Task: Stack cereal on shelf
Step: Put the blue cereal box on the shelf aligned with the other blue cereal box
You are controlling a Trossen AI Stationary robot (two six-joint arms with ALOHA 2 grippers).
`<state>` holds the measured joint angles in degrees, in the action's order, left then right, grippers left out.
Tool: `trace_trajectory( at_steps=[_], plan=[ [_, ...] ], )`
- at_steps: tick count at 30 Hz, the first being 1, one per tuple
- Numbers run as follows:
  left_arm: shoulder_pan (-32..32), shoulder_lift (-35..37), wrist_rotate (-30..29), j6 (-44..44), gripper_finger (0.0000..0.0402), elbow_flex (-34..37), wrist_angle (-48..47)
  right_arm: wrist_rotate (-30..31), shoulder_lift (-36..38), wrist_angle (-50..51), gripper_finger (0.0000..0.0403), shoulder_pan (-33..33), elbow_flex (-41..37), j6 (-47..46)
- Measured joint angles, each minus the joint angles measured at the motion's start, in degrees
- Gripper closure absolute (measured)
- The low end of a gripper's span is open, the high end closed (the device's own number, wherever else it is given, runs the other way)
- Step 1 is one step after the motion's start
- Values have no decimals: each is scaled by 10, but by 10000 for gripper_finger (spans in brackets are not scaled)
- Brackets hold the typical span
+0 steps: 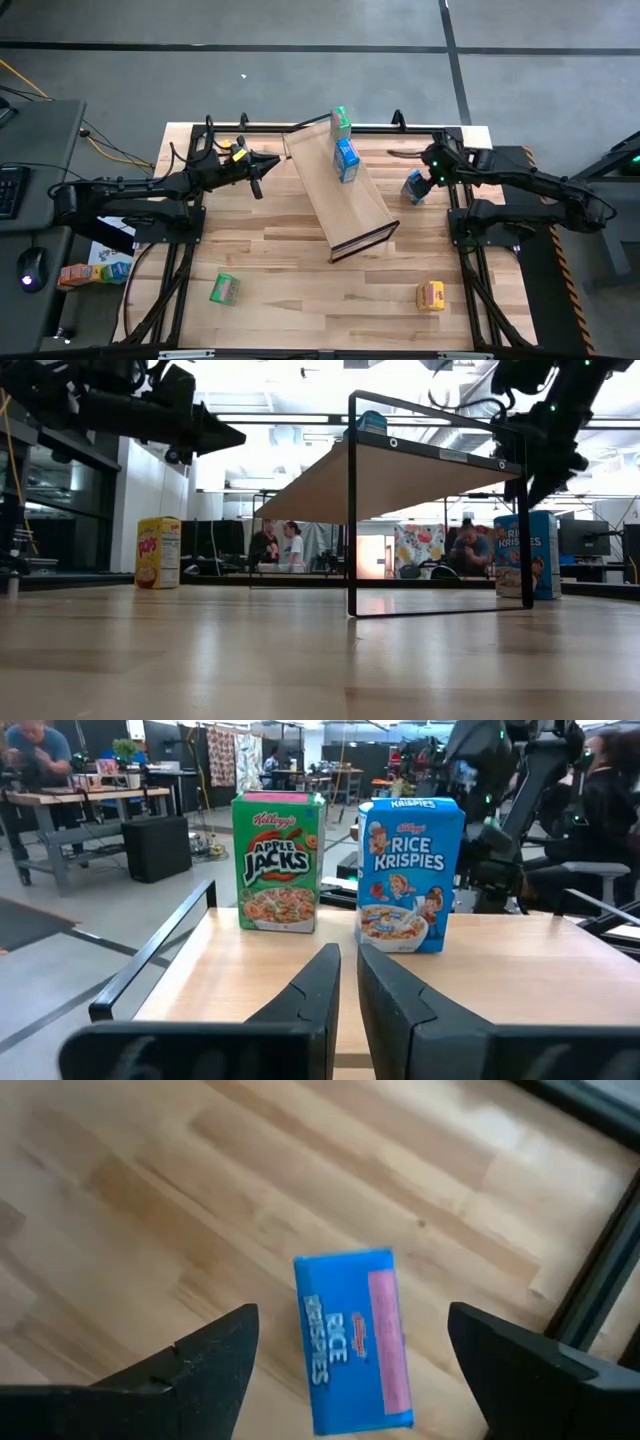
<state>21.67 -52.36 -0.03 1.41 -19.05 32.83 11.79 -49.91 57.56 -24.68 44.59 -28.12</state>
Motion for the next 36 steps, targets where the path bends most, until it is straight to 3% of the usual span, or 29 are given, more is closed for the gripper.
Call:
trace_trajectory(
  at_steps=[16, 36],
  plan=[
    [1, 0, 0, -6, 369, 0, 0, -6, 0, -73, 94, 4, -91, -28],
    [1, 0, 0, -6, 369, 0, 0, -17, -22, -73, 242, 4, -85, -15]
  ],
)
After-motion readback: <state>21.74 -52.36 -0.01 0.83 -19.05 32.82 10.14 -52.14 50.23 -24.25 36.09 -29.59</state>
